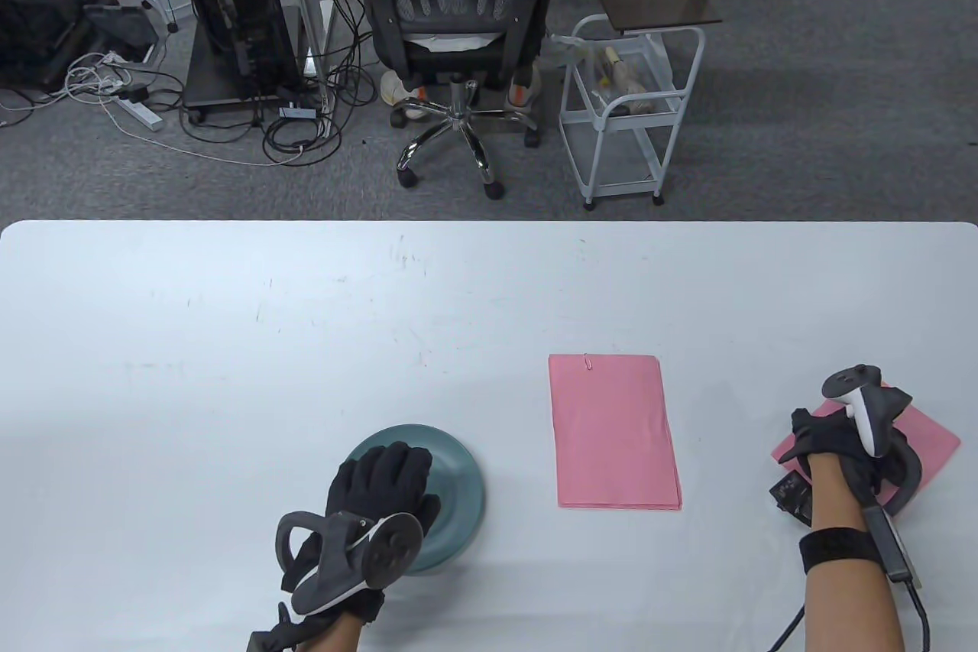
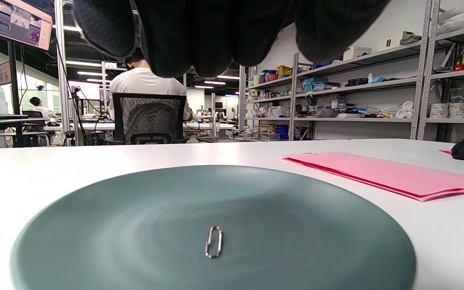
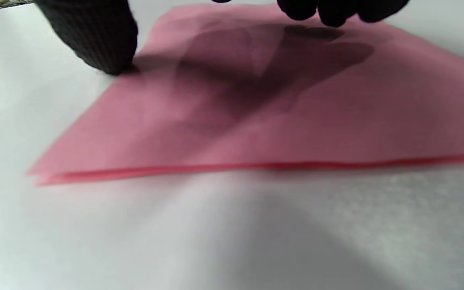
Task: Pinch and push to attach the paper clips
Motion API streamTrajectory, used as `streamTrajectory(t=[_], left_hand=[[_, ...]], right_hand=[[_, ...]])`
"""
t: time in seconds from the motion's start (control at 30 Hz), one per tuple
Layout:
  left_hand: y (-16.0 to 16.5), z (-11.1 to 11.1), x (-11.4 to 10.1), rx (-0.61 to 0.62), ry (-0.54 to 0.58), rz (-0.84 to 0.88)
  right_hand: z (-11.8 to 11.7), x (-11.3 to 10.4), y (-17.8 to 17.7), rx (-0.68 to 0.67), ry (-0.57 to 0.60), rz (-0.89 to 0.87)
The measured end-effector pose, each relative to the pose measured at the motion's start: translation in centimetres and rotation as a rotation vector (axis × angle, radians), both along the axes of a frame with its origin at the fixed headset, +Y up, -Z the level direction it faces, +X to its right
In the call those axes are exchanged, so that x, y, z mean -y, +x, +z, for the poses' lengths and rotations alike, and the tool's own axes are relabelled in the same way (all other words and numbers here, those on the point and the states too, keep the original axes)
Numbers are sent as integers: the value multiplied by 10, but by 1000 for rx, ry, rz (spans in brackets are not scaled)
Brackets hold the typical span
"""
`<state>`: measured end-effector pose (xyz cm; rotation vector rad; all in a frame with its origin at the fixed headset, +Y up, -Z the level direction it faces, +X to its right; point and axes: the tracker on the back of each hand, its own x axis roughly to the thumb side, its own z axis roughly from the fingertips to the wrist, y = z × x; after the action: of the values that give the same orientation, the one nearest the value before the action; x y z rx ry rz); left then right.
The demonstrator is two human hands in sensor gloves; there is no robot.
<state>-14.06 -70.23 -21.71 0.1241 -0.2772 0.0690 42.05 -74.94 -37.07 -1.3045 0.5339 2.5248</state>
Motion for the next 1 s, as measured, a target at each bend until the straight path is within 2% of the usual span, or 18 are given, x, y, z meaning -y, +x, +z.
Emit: streamTrajectory(t=[0.37, 0.67, 1.0], left_hand=[[2, -1, 1, 3, -25, -8], [2, -1, 1, 6, -41, -10], [4, -2, 2, 9, -60, -19]], right_hand=[[0, -4, 6, 66, 27, -91], [6, -7, 5, -9, 36, -104], [24, -10, 15, -79, 66, -259]])
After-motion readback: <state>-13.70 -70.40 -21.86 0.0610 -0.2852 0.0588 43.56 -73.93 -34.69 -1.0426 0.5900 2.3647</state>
